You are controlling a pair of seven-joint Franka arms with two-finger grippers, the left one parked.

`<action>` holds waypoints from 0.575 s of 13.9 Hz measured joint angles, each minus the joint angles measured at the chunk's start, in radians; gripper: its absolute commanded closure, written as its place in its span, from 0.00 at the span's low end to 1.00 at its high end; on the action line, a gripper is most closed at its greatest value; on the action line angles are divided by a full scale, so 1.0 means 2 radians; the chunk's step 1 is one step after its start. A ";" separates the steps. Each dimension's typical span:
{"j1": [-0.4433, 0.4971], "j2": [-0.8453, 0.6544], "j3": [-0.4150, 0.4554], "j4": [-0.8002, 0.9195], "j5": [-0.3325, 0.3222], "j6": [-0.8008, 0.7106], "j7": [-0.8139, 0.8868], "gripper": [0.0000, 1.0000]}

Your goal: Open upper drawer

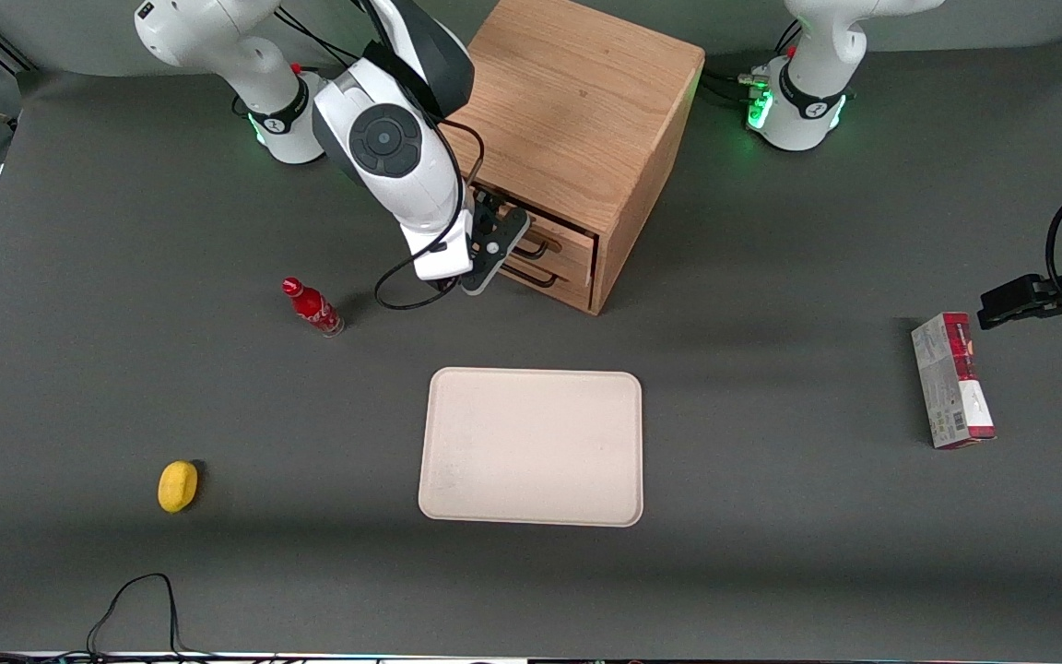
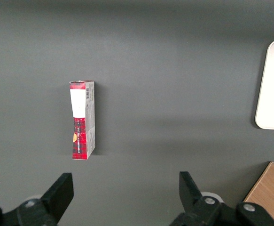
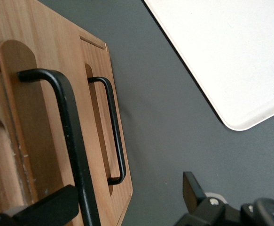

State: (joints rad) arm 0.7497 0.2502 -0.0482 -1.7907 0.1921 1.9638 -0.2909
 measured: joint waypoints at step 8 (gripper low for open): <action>0.000 -0.011 0.001 0.001 0.000 -0.012 -0.035 0.00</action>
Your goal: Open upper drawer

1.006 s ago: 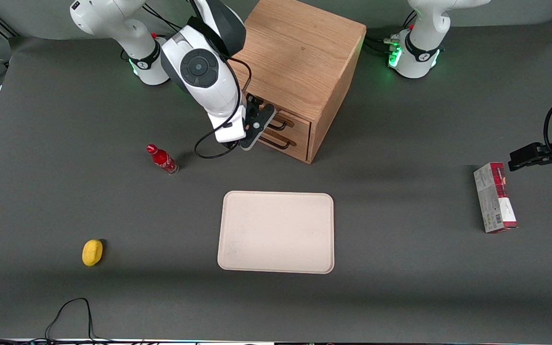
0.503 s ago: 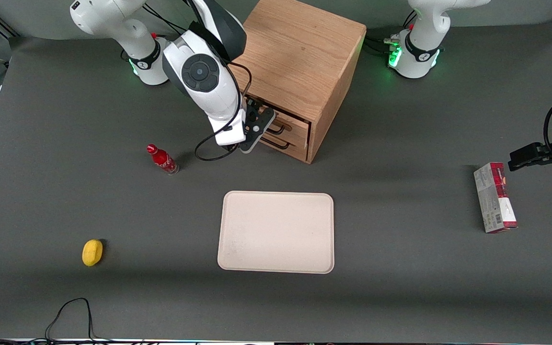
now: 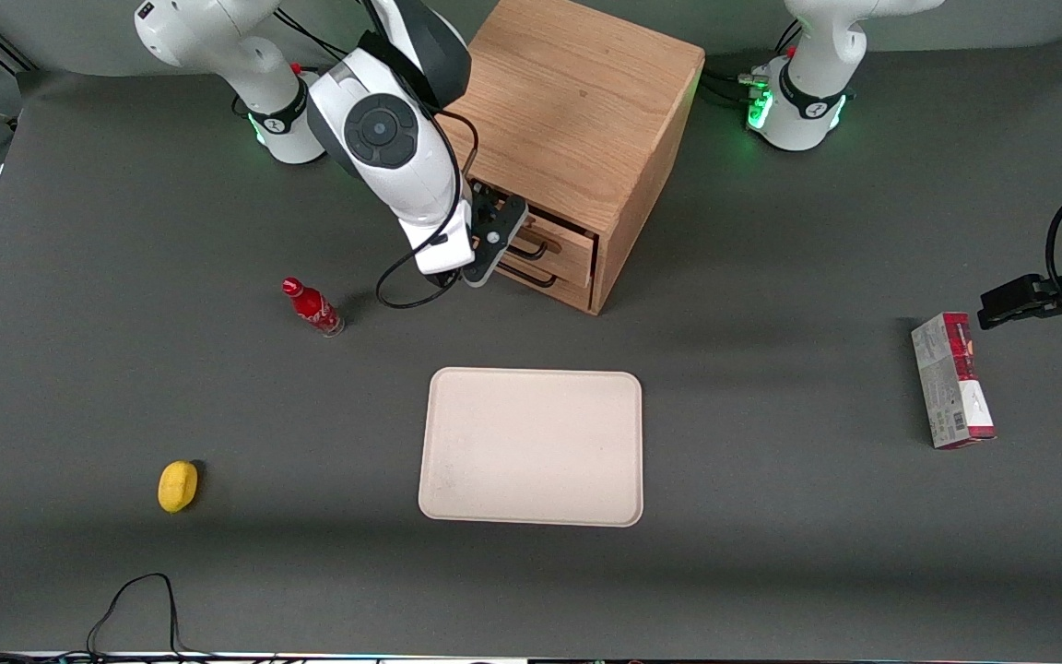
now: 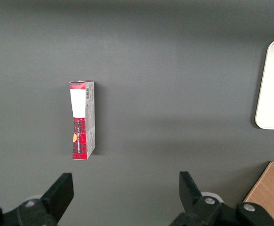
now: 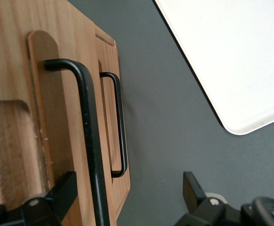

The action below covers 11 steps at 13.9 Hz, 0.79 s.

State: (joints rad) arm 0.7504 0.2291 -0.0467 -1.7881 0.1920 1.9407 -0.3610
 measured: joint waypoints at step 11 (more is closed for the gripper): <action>-0.001 0.017 -0.001 -0.001 0.000 0.011 -0.002 0.00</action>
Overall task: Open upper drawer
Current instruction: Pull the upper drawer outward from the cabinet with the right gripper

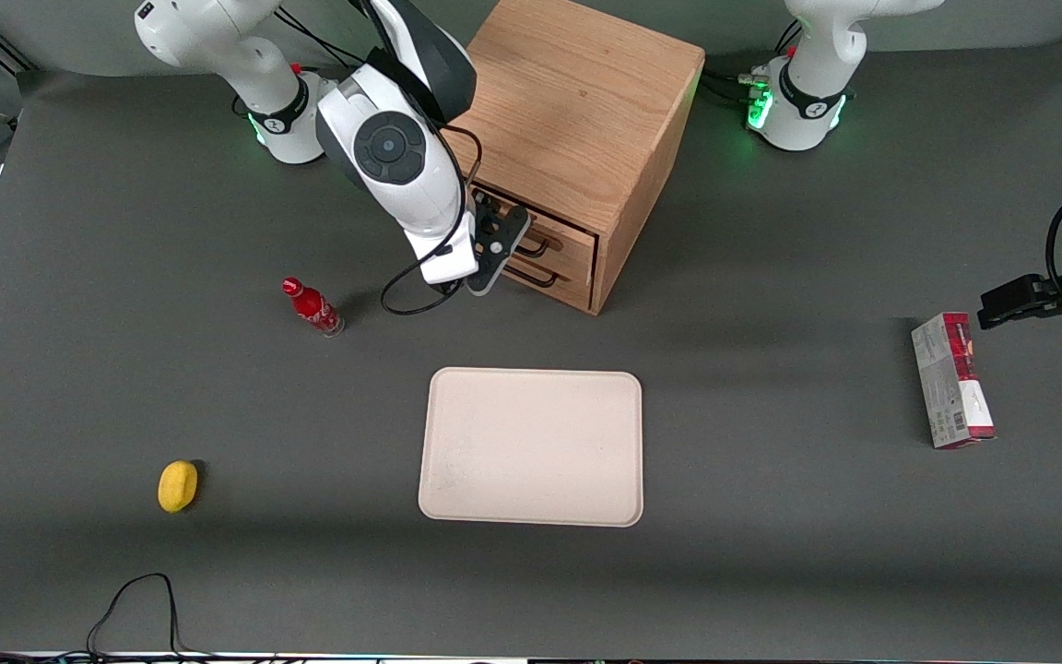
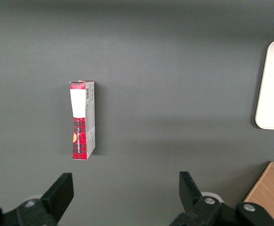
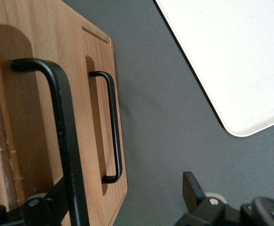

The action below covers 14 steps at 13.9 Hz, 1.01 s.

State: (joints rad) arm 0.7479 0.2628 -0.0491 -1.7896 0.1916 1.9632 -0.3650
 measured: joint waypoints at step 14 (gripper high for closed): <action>-0.054 0.048 -0.005 0.059 0.000 0.000 -0.029 0.00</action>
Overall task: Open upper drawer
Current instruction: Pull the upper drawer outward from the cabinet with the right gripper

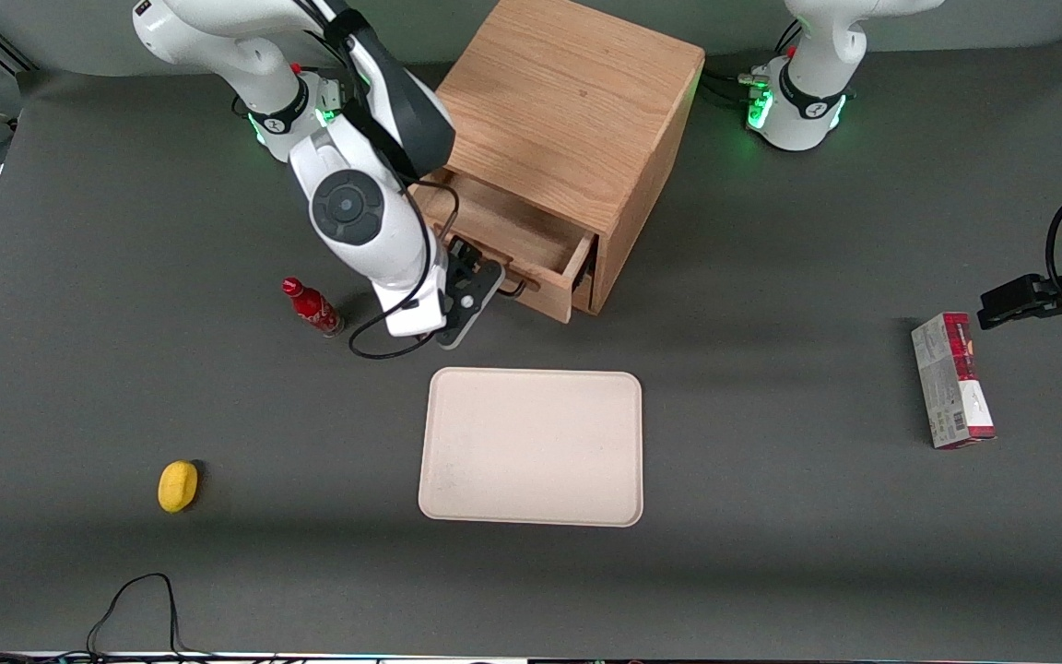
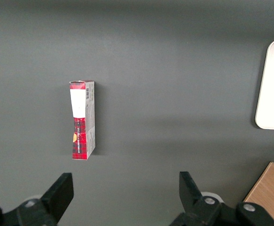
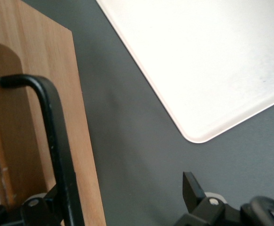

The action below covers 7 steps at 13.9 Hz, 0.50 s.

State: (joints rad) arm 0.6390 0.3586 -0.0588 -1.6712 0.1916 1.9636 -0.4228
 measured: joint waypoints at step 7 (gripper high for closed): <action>-0.030 0.036 0.000 0.057 0.000 -0.032 -0.009 0.00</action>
State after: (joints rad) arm 0.5792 0.4296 -0.0590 -1.5581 0.1916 1.9000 -0.4405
